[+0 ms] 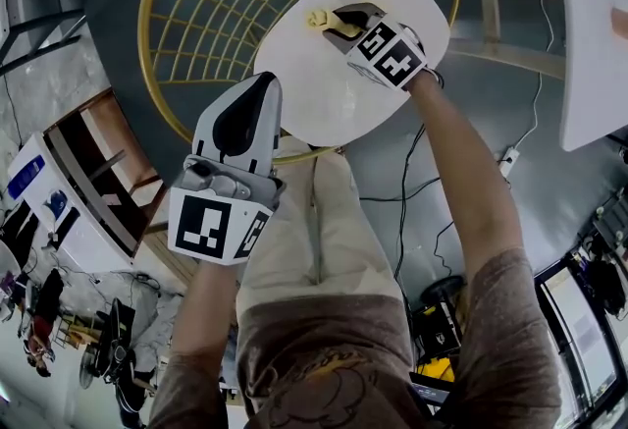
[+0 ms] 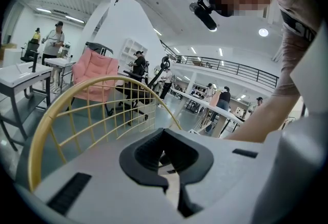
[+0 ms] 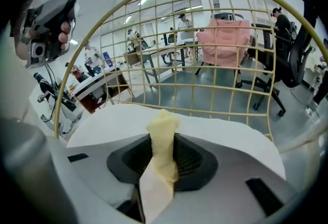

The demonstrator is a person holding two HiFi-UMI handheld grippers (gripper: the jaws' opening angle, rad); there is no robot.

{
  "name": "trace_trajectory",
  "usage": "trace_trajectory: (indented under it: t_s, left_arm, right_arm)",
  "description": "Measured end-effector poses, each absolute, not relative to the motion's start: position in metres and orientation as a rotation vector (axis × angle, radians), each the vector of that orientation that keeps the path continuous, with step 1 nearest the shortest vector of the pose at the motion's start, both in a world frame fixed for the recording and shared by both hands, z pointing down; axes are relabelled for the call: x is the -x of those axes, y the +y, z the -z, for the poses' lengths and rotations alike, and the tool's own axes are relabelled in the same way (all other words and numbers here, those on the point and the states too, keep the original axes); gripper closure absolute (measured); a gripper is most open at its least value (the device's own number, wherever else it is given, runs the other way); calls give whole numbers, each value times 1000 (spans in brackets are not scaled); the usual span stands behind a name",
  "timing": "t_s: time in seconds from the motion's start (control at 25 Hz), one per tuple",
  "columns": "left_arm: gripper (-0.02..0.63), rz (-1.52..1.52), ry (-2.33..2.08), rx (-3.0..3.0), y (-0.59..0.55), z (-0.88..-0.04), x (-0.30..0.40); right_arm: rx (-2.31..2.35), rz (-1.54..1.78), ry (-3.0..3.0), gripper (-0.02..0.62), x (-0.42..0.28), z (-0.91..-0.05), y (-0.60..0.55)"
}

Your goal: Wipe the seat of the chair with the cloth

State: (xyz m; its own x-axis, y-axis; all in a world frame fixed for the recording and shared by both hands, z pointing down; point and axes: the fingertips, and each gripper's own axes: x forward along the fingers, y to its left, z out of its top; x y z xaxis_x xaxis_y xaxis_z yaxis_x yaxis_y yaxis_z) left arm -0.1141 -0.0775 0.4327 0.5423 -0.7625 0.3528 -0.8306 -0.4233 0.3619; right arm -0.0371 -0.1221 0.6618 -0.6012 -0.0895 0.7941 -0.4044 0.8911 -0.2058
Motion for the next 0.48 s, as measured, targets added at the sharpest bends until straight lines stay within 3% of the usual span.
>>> trace_trajectory:
  t_s: [0.48]
  left_arm:
    - [597,-187,-1266,-2298,-75,-429,96]
  right_arm:
    - [-346,-510,-2175,465,2,-664,-67]
